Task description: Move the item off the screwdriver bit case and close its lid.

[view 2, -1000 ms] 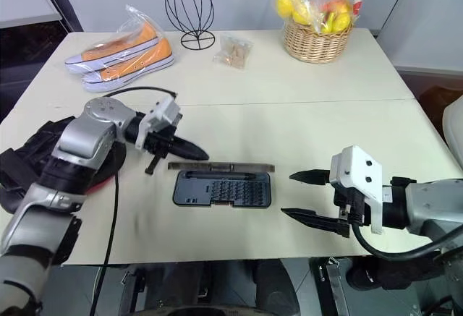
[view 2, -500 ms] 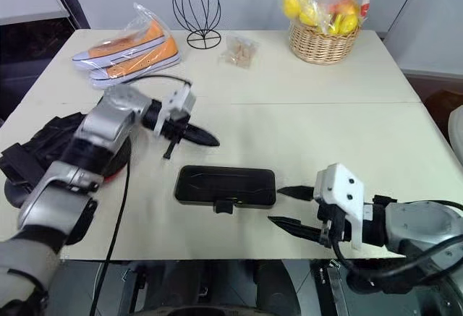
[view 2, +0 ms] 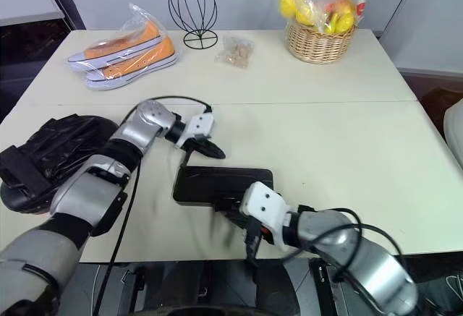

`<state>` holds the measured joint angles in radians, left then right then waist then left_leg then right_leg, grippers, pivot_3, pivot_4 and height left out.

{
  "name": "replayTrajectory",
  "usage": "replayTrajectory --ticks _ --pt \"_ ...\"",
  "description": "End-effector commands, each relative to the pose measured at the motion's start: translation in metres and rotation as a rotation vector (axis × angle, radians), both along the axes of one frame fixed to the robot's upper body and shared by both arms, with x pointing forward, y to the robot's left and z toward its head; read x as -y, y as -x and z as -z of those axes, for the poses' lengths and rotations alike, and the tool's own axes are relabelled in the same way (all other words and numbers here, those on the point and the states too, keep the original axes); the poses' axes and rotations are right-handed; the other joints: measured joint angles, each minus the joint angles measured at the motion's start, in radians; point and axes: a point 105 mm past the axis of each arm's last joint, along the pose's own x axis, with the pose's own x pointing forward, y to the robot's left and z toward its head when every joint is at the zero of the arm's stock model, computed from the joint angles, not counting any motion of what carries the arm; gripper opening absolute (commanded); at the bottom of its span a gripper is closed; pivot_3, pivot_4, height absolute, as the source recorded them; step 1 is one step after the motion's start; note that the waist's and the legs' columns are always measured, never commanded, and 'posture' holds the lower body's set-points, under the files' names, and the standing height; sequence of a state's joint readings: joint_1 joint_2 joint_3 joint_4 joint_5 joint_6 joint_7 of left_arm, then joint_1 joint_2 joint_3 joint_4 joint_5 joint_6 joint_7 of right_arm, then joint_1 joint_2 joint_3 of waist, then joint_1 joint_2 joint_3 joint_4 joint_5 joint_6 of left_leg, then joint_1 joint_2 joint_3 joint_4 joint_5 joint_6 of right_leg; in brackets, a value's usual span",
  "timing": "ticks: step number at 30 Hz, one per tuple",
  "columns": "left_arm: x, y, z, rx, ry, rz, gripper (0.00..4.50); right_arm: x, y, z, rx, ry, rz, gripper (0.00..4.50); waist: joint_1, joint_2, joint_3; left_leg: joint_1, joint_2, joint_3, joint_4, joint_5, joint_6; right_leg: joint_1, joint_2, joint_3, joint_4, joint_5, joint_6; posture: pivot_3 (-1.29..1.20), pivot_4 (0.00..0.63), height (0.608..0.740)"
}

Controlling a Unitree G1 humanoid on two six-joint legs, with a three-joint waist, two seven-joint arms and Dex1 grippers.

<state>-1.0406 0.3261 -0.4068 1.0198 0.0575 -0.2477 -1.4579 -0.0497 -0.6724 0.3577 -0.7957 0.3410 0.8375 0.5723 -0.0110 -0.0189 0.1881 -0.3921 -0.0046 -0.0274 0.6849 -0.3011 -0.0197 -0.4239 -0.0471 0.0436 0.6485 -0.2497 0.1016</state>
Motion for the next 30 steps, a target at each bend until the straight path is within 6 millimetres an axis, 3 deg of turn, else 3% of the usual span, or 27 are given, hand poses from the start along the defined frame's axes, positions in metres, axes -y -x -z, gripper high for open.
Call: replayTrajectory --ticks 1,8,12,16,20,23,24,27,30 --pt "0.008 0.01 0.004 0.025 -0.023 0.089 0.0 -0.003 -0.009 0.015 0.029 0.079 0.02 0.05 0.004 0.0 0.0 0.0 0.0 0.0 0.0 0.0 0.0 0.0 0.0 0.0 0.0 0.0 0.0 0.0 0.15 0.74" --pt "0.012 0.026 0.012 -0.019 -0.031 0.154 0.0 0.0 -0.039 0.023 0.176 0.182 0.097 0.05 -0.008 0.0 -0.002 0.002 0.001 0.0 0.0 0.0 0.0 0.001 0.001 0.0 0.001 0.0 0.0 0.0 0.15 0.74" --pt "0.018 0.047 0.017 -0.079 -0.016 0.232 0.0 0.008 -0.063 -0.002 0.335 0.128 0.263 0.05 -0.012 0.0 -0.003 0.003 0.001 -0.001 0.0 0.0 0.0 0.001 0.003 0.0 0.003 0.0 0.0 0.0 0.15 0.74" --pt "0.023 0.058 0.024 -0.084 -0.016 0.247 0.0 0.007 -0.062 -0.002 0.338 0.132 0.267 0.05 -0.009 -0.001 -0.003 0.003 0.002 -0.002 0.0 0.0 0.0 0.001 0.003 0.0 0.004 0.0 0.0 0.0 0.15 0.74" --pt "0.016 0.028 0.012 0.033 -0.006 0.109 0.0 0.002 -0.035 0.006 0.164 0.073 0.144 0.05 -0.004 0.0 -0.004 0.003 0.001 -0.002 0.0 0.0 0.0 0.001 0.003 0.0 0.004 0.0 0.0 0.0 0.15 0.74" --pt "-0.005 -0.004 -0.008 0.138 0.002 -0.051 0.0 0.01 -0.015 0.0 0.014 -0.009 0.082 0.86 0.011 0.0 -0.004 0.002 0.0 -0.002 0.001 0.0 0.0 0.002 0.001 -0.001 0.003 0.0 0.0 0.0 0.15 0.74" --pt "-0.02 -0.011 -0.021 0.13 0.016 -0.101 0.24 0.017 -0.007 -0.005 -0.029 -0.023 0.049 1.37 0.01 -0.001 -0.004 0.002 0.0 -0.002 0.001 0.0 0.0 0.003 0.0 -0.001 0.001 0.0 0.0 0.0 0.15 0.74" --pt "-0.059 -0.009 -0.054 0.089 0.057 -0.152 1.32 0.037 0.014 -0.026 -0.094 -0.055 -0.061 2.88 -0.008 -0.001 -0.003 0.001 0.0 -0.001 0.001 0.0 0.0 0.003 0.0 0.0 0.0 0.0 0.0 0.0 0.15 0.74" --pt "-0.093 0.013 -0.09 0.044 0.122 -0.197 2.93 0.065 0.027 -0.054 -0.12 -0.066 -0.123 4.48 -0.011 -0.001 -0.003 0.002 0.002 -0.002 -0.002 -0.001 0.001 0.0 0.003 -0.001 0.001 0.0 -0.001 0.0 0.15 0.74"
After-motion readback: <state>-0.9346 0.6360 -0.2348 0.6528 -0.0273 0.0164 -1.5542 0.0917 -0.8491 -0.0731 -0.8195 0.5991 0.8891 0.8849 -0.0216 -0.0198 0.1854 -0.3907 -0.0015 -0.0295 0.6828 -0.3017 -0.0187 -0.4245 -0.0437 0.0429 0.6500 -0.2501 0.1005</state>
